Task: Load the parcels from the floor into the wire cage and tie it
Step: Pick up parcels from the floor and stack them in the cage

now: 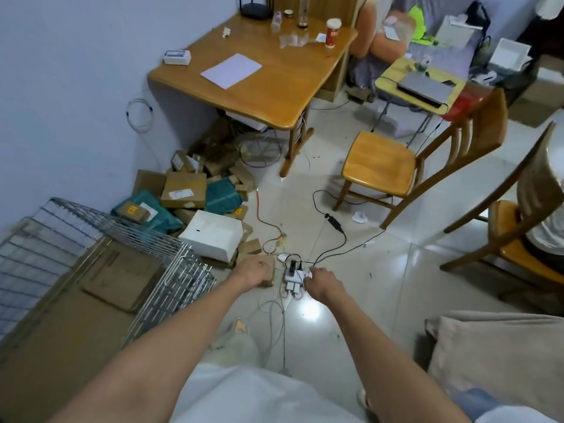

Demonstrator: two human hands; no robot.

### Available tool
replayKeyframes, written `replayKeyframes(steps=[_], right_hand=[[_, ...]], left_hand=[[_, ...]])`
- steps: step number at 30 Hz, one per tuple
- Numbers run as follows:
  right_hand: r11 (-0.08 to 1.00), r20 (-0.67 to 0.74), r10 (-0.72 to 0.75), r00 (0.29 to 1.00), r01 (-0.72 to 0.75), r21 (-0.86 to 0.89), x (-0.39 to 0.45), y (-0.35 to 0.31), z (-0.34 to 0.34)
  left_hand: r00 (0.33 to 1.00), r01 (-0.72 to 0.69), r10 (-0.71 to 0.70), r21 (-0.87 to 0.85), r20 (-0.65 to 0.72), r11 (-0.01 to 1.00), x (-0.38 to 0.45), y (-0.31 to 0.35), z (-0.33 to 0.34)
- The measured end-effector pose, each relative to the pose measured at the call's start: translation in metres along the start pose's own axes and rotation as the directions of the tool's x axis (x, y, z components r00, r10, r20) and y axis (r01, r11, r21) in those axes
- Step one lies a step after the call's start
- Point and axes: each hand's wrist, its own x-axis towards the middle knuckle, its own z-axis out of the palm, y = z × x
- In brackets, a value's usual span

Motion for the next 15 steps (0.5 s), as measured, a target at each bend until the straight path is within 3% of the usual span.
replayKeyframes(steps=[6, 15], right_hand=[[0.995, 0.045, 0.035, 0.998, -0.030, -0.092, 0.047, -0.031, -0.026], [0.989, -0.014, 0.076, 0.997, -0.077, -0.124, 0.152, -0.093, -0.095]], left_hand=[[0.995, 0.002, -0.005, 0.031, 0.102, 1.000, 0.049, -0.018, -0.015], [0.992, 0.006, 0.000, -0.045, 0.123, 0.999, 0.159, -0.022, -0.130]])
